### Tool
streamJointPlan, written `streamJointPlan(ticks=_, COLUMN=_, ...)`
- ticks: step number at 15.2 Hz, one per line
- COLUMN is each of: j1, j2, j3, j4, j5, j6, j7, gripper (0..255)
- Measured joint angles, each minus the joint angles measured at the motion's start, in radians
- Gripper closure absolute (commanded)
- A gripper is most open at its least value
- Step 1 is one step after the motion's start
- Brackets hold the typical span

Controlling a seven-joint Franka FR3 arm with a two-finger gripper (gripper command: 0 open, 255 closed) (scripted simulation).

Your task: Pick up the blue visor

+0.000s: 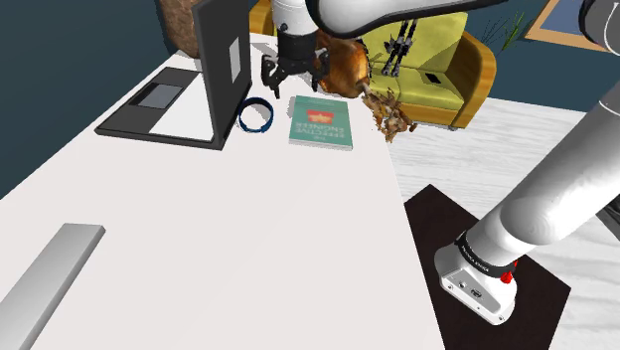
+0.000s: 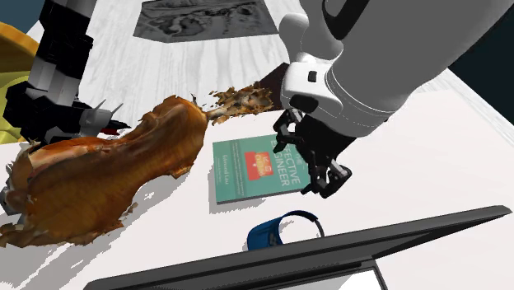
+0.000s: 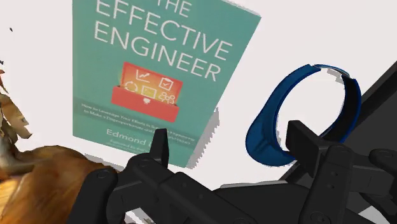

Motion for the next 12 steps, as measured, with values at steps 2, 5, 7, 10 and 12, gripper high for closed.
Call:
streamJointPlan(ticks=2, j1=0.031, j2=0.108, j3=0.006, j4=0.098, j5=-0.070, j6=-0.029, j7=0.073, gripper=0)
streamJointPlan(ticks=5, j1=0.094, j2=0.241, j3=-0.002, j4=0.230, j5=-0.151, j6=-0.076, j7=0.159, gripper=0)
streamJointPlan(ticks=7, j1=0.100, j2=0.257, j3=-0.005, j4=0.224, j5=-0.162, j6=-0.061, j7=0.178, gripper=0)
streamJointPlan(ticks=10, j1=0.102, j2=0.269, j3=-0.009, j4=0.200, j5=-0.172, j6=-0.031, j7=0.196, gripper=0)
streamJointPlan(ticks=12, j1=0.099, j2=0.271, j3=-0.011, j4=0.180, j5=-0.176, j6=-0.010, j7=0.201, gripper=0)
